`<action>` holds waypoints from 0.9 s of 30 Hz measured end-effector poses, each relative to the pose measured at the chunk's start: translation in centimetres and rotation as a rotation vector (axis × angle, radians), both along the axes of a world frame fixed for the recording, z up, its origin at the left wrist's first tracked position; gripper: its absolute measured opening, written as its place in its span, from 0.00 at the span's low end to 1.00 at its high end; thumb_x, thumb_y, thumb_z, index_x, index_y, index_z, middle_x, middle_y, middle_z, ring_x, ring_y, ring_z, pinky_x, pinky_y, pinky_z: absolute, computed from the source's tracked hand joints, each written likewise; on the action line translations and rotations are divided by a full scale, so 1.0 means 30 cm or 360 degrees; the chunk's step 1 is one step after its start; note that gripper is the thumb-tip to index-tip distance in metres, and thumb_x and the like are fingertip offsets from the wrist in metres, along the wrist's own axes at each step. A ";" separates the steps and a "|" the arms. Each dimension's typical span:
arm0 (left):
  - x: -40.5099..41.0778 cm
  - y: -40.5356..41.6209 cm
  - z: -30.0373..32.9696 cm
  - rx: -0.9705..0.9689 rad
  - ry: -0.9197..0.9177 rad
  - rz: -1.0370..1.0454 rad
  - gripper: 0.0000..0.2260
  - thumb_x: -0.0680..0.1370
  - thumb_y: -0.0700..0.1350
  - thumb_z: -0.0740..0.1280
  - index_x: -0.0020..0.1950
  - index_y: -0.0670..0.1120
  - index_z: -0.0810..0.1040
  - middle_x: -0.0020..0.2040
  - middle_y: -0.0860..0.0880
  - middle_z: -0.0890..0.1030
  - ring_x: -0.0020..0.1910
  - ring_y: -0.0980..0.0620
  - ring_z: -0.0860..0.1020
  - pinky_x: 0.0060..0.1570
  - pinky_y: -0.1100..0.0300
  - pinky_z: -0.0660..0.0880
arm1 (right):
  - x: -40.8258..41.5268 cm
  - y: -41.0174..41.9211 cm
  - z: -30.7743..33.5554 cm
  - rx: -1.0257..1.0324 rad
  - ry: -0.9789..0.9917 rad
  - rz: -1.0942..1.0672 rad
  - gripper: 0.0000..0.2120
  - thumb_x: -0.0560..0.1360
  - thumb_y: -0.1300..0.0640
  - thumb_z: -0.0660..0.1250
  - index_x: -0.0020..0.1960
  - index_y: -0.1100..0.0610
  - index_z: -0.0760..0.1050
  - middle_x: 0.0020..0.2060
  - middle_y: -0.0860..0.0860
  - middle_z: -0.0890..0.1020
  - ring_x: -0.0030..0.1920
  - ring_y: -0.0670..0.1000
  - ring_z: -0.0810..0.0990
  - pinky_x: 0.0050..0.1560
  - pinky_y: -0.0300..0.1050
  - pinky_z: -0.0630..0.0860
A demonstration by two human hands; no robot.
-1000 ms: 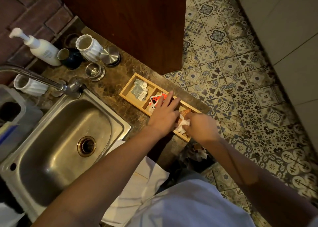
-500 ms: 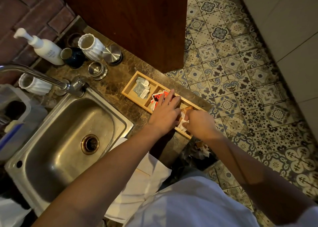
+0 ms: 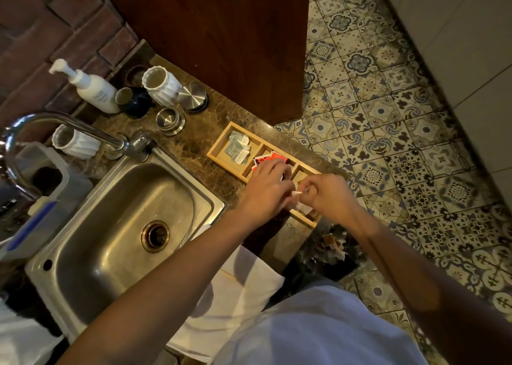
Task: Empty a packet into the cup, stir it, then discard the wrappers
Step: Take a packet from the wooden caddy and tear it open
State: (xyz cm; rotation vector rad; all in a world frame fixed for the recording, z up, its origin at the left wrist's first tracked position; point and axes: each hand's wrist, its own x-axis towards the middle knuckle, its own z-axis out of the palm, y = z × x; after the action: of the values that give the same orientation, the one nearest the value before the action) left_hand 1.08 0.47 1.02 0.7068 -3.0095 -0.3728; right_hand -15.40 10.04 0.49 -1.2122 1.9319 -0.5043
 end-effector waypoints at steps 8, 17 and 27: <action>0.089 0.038 0.171 0.0581 0.0553 0.0465 0.10 0.79 0.50 0.71 0.52 0.46 0.88 0.61 0.49 0.79 0.66 0.48 0.73 0.64 0.53 0.70 | 0.010 -0.027 0.226 -0.0267 -0.0336 -0.0044 0.03 0.73 0.48 0.77 0.42 0.45 0.84 0.25 0.44 0.76 0.25 0.41 0.69 0.26 0.35 0.68; 0.287 0.191 0.330 0.1110 0.1155 0.1220 0.11 0.82 0.49 0.67 0.57 0.47 0.87 0.59 0.52 0.79 0.58 0.59 0.78 0.50 0.69 0.77 | 0.120 -0.041 0.376 -0.0449 -0.0323 0.0298 0.03 0.77 0.48 0.73 0.48 0.45 0.84 0.32 0.50 0.81 0.30 0.45 0.75 0.32 0.45 0.74; 0.550 0.332 0.432 0.0937 0.1421 0.1637 0.13 0.81 0.53 0.65 0.56 0.53 0.87 0.58 0.58 0.82 0.60 0.54 0.80 0.55 0.59 0.79 | 0.398 -0.072 0.529 -0.0668 -0.0553 0.0732 0.03 0.78 0.54 0.72 0.49 0.47 0.84 0.38 0.51 0.84 0.37 0.53 0.81 0.36 0.47 0.78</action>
State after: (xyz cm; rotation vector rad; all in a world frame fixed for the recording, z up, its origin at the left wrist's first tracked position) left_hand 17.57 10.43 14.00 1.4555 -1.4391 -1.0965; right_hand -3.45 7.88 16.35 -1.6502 1.2353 -0.8313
